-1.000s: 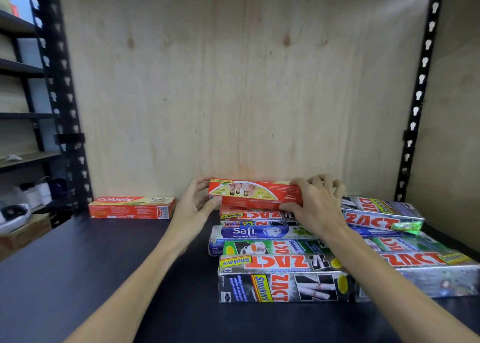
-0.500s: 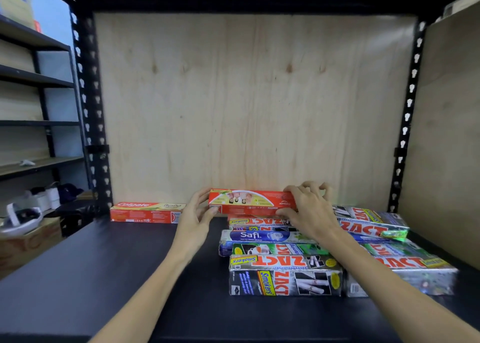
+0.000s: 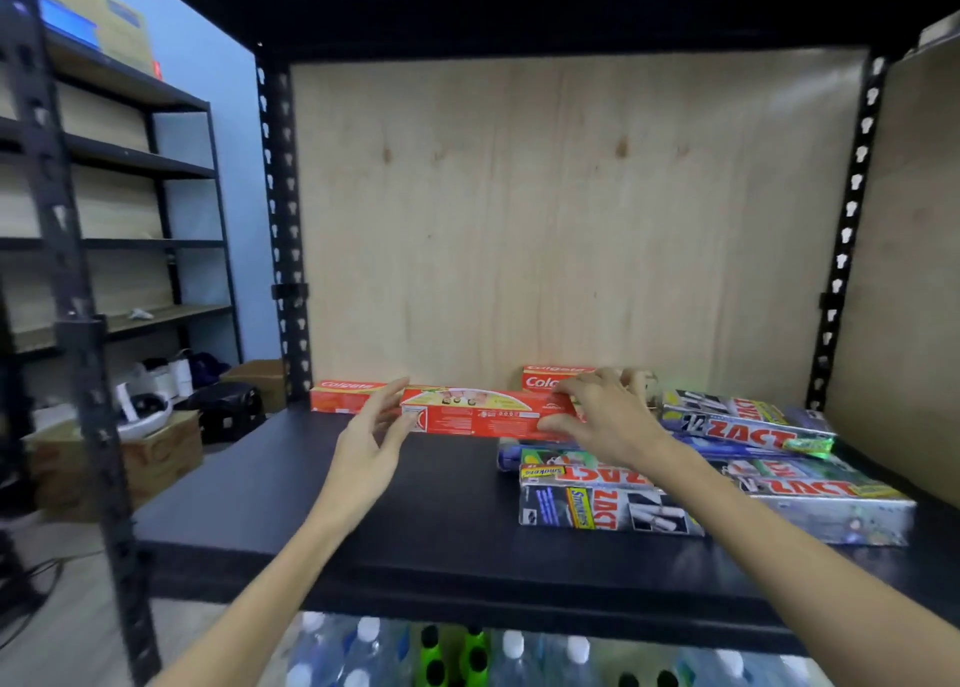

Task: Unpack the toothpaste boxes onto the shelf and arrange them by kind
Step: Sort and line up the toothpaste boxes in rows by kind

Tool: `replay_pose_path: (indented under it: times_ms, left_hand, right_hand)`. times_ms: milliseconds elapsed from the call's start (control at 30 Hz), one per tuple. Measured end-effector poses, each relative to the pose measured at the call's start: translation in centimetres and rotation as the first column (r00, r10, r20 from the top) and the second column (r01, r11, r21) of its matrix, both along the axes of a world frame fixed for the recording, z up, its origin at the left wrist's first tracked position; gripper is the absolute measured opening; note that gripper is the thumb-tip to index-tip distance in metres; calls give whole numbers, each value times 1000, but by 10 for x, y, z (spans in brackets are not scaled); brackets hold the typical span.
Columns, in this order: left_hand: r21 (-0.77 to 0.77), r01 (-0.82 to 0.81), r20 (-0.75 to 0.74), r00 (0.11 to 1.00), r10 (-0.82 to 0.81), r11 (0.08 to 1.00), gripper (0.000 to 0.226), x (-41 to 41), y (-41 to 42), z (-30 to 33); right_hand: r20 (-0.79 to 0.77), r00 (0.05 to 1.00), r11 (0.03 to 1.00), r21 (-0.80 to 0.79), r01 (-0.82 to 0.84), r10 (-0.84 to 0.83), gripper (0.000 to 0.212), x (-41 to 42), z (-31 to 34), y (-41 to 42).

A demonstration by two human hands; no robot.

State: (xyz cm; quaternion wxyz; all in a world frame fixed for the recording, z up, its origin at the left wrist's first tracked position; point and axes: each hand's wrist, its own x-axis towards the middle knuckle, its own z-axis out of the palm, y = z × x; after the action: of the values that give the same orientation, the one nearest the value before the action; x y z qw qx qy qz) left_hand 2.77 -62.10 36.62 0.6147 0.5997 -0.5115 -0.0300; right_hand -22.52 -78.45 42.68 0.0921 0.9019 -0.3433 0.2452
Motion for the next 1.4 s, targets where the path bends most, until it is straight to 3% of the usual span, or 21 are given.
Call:
replay_pose_path:
  times_ms: [167, 333, 500, 633, 700, 767, 833, 933, 1067, 1233, 1400]
  left_hand:
    - [158, -122, 141, 985, 100, 980, 41, 25, 64, 4]
    - [288, -221, 264, 954, 144, 932, 38, 56, 108, 2]
    - [371, -267, 290, 943, 163, 889, 42, 67, 131, -4]
    - [414, -247, 248, 957, 153, 876, 44, 67, 133, -5]
    - [416, -269, 264, 950, 168, 869, 42, 68, 130, -6]
    - [397, -329, 352, 917, 189, 857, 43, 68, 125, -5]
    - [404, -364, 390, 899, 202, 839, 40, 68, 122, -4]
    - [412, -287, 293, 940, 172, 865, 45, 69, 120, -5]
    - [361, -123, 79, 992, 101, 924, 34, 74, 123, -7]
    - [379, -45, 30, 999, 36, 924, 23, 83, 122, -11]
    - [357, -78, -12, 996, 88, 931, 22, 80, 122, -4]
  right_hand:
    - [-86, 993, 997, 30, -78, 80, 95, 31, 3, 33]
    - [-165, 973, 986, 80, -147, 159, 61, 58, -6, 66]
    - [-230, 942, 966, 146, -214, 243, 57, 76, -22, 80]
    - [-117, 954, 944, 218, -246, 276, 48, 81, -22, 83]
    - [-105, 956, 941, 234, -245, 275, 53, 81, -26, 80]
    - [-131, 951, 936, 255, -241, 281, 72, 79, -34, 74]
    - [-139, 949, 934, 261, -242, 284, 73, 77, -42, 70]
    - [-121, 954, 948, 204, -245, 273, 59, 78, -42, 70]
    - [-144, 956, 957, 174, -230, 256, 60, 81, -40, 70]
    - [-40, 954, 938, 198, -284, 297, 67, 81, -40, 68]
    - [128, 925, 871, 312, -379, 357, 40, 78, -38, 67]
